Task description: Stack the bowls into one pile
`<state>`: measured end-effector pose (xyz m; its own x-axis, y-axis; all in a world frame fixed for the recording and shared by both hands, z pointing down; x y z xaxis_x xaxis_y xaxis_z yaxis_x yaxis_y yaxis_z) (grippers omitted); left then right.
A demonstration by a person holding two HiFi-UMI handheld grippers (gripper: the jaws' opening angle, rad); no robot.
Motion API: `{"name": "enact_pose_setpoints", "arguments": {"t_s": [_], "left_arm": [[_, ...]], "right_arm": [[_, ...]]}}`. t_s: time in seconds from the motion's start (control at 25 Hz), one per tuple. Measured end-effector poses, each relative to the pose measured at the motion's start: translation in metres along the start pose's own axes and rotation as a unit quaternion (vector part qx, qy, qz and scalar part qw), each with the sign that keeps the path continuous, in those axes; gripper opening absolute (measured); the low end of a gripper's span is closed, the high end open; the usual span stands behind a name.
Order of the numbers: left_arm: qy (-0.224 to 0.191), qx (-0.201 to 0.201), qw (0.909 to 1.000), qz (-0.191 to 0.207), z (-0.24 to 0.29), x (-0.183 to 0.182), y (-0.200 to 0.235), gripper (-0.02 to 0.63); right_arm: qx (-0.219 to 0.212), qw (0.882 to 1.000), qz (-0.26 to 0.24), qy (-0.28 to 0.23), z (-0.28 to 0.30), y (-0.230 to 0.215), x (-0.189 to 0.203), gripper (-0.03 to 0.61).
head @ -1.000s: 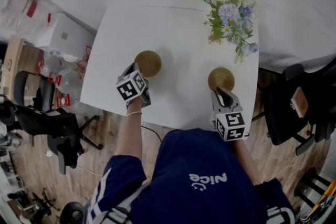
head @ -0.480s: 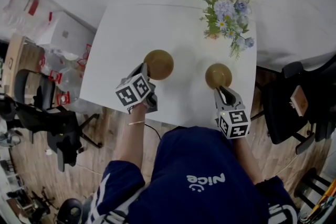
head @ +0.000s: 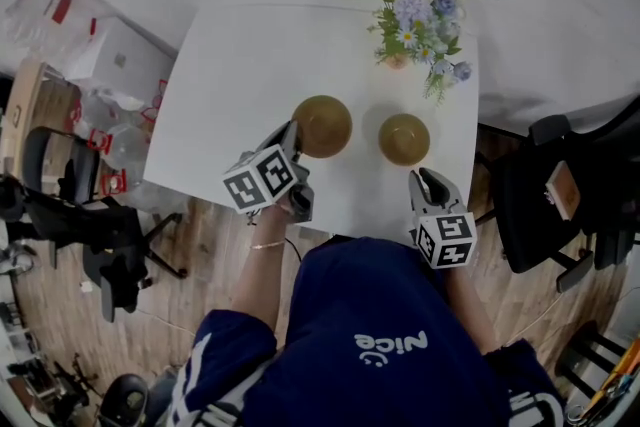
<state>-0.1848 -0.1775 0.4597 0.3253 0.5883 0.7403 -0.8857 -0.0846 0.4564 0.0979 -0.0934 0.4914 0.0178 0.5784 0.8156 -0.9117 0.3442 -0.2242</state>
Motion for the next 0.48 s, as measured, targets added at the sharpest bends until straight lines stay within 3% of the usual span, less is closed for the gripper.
{"name": "enact_pose_setpoints", "arguments": {"t_s": [0.48], "left_arm": [[0.028, 0.042, 0.9985, 0.019, 0.019, 0.028, -0.063, 0.029]], "right_arm": [[0.026, 1.000, 0.006, -0.004, -0.027, -0.030, 0.008, 0.071]]}}
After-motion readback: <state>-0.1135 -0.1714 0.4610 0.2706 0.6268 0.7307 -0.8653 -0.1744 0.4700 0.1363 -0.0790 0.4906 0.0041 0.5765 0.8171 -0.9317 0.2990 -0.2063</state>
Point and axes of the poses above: the fingertips, and each gripper's own axes: z forward along the fingers, y to its left, x out of its underside, the point moved 5 cm from there along -z, backward along the fingers, and after that the axes turned 6 degrees about z, right-handed, at the moved point
